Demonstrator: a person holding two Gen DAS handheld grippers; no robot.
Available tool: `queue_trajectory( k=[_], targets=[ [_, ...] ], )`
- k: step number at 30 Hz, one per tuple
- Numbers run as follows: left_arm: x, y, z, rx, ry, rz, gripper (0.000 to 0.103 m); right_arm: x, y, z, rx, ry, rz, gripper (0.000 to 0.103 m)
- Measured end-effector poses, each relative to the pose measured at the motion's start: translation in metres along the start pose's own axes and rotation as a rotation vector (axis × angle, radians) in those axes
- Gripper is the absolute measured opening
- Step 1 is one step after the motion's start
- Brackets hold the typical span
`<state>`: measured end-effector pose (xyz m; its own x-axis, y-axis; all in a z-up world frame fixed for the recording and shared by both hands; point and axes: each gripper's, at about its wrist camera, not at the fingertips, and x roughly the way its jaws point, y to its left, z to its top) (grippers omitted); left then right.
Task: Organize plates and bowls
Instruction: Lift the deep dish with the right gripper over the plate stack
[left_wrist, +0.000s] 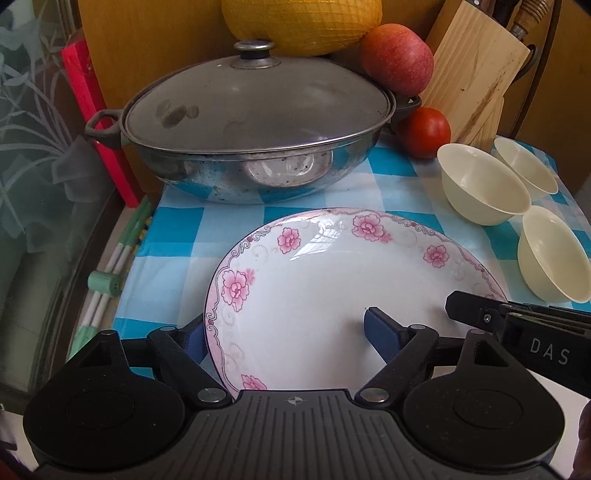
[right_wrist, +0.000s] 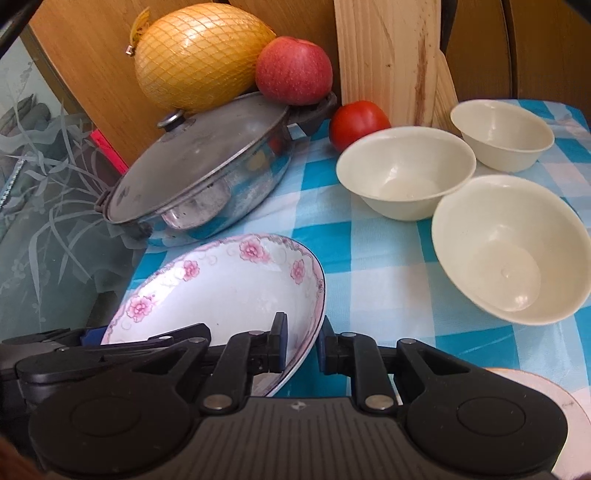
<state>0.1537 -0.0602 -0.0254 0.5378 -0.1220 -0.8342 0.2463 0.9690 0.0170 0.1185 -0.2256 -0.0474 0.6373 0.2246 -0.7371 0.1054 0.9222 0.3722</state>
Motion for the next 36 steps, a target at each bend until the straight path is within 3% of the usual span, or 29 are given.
queue_trajectory(
  k=[5, 10, 12, 16, 36],
  targets=[
    [0.012, 0.008, -0.002, -0.034, 0.065, -0.046, 0.086, 0.008, -0.008, 0.001, 0.040, 0.018, 0.019, 0.017],
    [0.012, 0.007, 0.001, -0.015, 0.038, -0.005, 0.086, 0.008, -0.008, 0.003, 0.008, -0.036, -0.001, 0.018],
    [0.015, 0.008, 0.003, -0.033, 0.038, -0.002, 0.088, 0.014, -0.010, 0.005, 0.030, -0.011, 0.026, 0.020],
    [0.019, 0.005, 0.007, -0.056, 0.053, -0.019, 0.089, 0.014, -0.002, 0.005, 0.003, -0.014, -0.012, 0.020],
    [-0.010, 0.001, -0.002, -0.048, 0.002, -0.044, 0.087, -0.034, 0.001, -0.008, -0.021, -0.075, -0.004, 0.017]
  ],
)
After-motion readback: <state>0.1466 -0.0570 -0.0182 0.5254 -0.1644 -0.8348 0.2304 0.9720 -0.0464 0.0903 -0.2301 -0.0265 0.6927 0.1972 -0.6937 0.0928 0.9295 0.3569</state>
